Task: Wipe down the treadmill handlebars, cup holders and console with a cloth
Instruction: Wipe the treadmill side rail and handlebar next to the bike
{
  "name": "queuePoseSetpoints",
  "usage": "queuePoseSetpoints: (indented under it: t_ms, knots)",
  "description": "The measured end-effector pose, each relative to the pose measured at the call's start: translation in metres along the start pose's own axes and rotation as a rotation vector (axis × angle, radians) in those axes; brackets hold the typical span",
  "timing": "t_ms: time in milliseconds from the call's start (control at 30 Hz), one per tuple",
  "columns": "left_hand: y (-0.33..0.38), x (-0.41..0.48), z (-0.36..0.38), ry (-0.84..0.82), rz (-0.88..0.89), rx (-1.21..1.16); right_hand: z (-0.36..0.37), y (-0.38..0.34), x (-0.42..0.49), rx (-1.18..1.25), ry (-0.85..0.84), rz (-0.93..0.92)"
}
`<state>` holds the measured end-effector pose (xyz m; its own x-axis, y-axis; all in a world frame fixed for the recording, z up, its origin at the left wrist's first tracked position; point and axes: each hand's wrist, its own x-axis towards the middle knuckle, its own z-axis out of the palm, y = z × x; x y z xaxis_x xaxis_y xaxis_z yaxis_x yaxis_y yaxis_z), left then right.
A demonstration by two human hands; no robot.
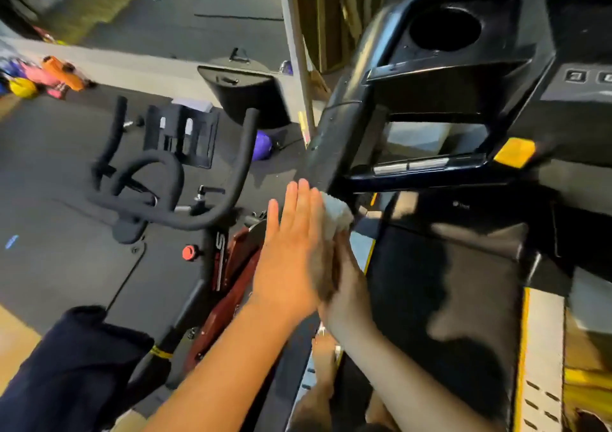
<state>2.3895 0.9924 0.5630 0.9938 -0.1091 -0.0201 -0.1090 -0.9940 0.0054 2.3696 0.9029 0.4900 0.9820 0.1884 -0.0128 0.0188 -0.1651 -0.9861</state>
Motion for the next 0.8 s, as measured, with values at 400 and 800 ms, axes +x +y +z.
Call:
queuePoseSetpoints:
  t_ms: [400, 800]
  knots:
    - [0.033, 0.023, 0.000, -0.225, 0.216, 0.748, -0.024, 0.035, 0.039, -0.095, -0.022, 0.258]
    - [0.045, 0.012, 0.004, -0.171, 0.125, 0.663, -0.043, 0.020, 0.049, -0.032, -0.113, 0.044]
